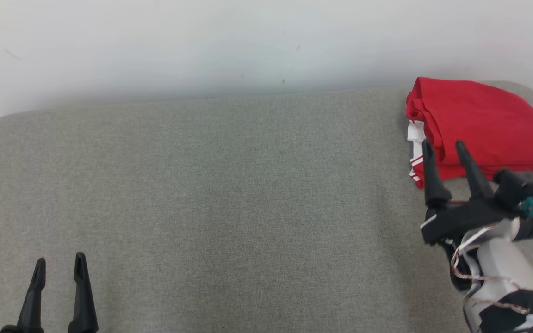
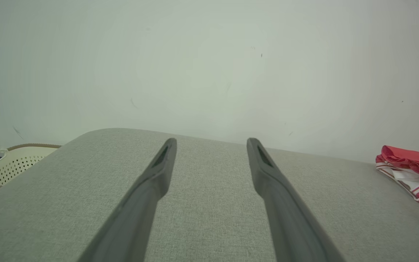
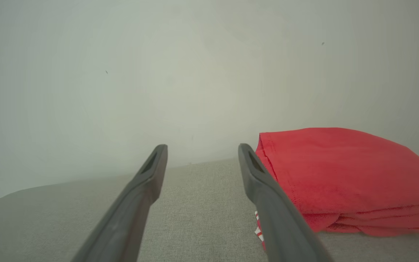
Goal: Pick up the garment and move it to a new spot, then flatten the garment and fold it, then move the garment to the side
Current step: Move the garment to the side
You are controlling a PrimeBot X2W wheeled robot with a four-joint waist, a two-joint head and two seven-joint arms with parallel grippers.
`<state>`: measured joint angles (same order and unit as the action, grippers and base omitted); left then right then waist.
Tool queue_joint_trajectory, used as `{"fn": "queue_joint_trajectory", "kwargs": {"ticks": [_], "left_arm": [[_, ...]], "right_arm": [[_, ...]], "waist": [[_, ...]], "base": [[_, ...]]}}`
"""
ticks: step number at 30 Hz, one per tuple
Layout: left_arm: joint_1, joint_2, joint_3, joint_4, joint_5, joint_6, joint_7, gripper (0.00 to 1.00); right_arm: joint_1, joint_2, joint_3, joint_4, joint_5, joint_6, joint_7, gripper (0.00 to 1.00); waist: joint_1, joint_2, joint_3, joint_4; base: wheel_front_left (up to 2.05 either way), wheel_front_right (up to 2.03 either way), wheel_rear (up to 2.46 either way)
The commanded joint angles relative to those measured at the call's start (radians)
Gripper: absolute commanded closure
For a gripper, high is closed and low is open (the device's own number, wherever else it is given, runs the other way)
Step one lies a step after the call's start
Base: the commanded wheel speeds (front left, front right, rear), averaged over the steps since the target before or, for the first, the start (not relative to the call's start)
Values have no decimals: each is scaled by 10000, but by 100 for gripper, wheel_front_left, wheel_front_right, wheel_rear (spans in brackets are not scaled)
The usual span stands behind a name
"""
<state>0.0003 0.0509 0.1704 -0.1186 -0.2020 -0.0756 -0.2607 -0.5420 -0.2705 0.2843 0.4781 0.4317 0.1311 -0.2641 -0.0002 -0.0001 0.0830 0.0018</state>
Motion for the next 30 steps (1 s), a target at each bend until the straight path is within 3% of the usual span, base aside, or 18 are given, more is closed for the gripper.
{"fn": "queue_joint_trajectory", "kwargs": {"ticks": [1, 13, 21, 30], "left_arm": [[149, 1, -21, 37, -40, 52, -34, 0], [606, 3, -347, 166, 81, 304, -36, 0], [964, 3, -582, 408, 146, 439, -36, 0], [1181, 111, -610, 518, 1129, 702, -36, 0]], "right_arm": [[259, 72, -85, -153, -153, -6, -15, 0], [2832, 1378, -425, -1870, -1712, -6, -14, 0], [4426, 1603, -950, -2833, -2478, -6, -15, 0], [5086, 1805, -512, -3166, -3145, -6, -15, 0]], "waist": [[2, 1, -128, 76], [2, 1, -762, 226], [2, 1, -1099, 411], [2, 1, -1254, 342]], "base": [[0, 0, 0], [0, 0, 0], [0, 0, 0], [0, 0, 0]]}}
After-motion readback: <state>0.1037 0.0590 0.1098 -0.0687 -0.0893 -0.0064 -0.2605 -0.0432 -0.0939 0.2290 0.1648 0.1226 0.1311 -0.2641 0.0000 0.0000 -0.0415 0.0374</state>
